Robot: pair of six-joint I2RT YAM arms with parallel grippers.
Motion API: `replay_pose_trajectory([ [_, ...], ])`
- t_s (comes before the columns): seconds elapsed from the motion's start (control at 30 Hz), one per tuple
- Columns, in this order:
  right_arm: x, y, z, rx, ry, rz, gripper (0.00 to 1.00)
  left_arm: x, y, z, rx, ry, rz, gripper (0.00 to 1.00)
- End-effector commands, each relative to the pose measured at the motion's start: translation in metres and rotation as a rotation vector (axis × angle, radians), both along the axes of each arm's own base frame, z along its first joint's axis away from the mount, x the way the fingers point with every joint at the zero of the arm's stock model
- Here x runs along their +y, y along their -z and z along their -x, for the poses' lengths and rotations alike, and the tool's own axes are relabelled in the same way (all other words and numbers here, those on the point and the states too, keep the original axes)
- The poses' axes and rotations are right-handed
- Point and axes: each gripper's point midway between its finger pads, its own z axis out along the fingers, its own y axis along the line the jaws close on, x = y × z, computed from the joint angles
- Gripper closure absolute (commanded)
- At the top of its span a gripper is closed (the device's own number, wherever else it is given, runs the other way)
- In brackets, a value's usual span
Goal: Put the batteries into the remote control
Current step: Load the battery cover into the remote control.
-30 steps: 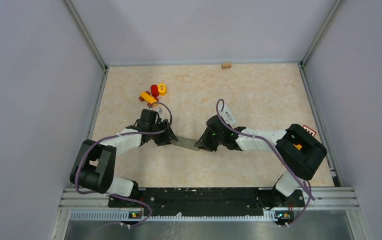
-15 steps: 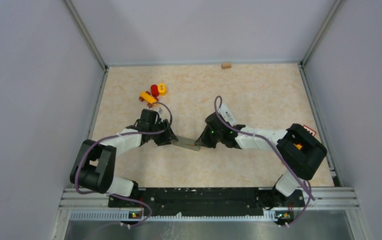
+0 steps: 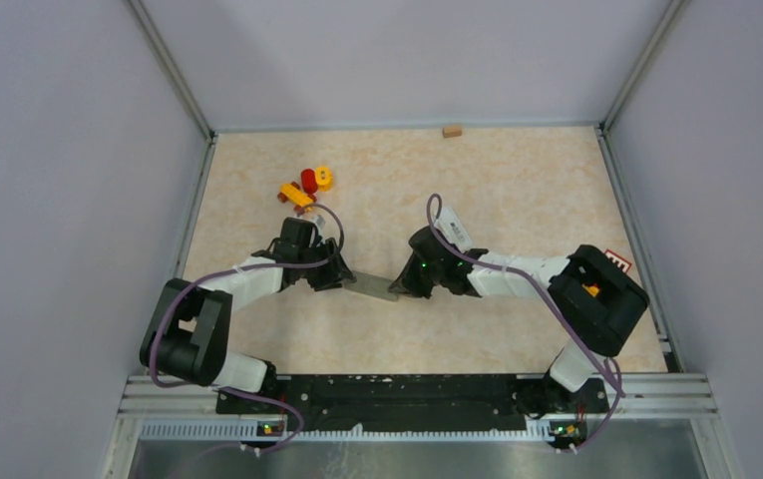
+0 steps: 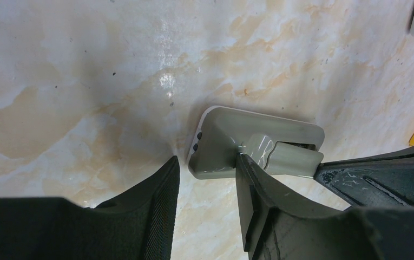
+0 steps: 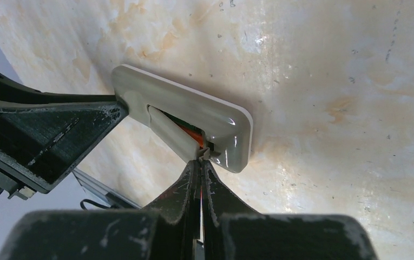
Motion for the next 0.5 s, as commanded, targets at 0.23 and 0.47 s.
replay_pose_trajectory([
  [0.23, 0.0064, -0.0034, -0.0169, -0.058, -0.014, 0.030, 1.00, 0.0051, 0.0003, 0.0037, 0.006, 0.003, -0.032, 0.54],
  [0.47, 0.0094, 0.0030, -0.0122, -0.028, -0.031, 0.025, 1.00, 0.0043, 0.0001, 0.0034, 0.007, 0.004, -0.028, 0.54],
])
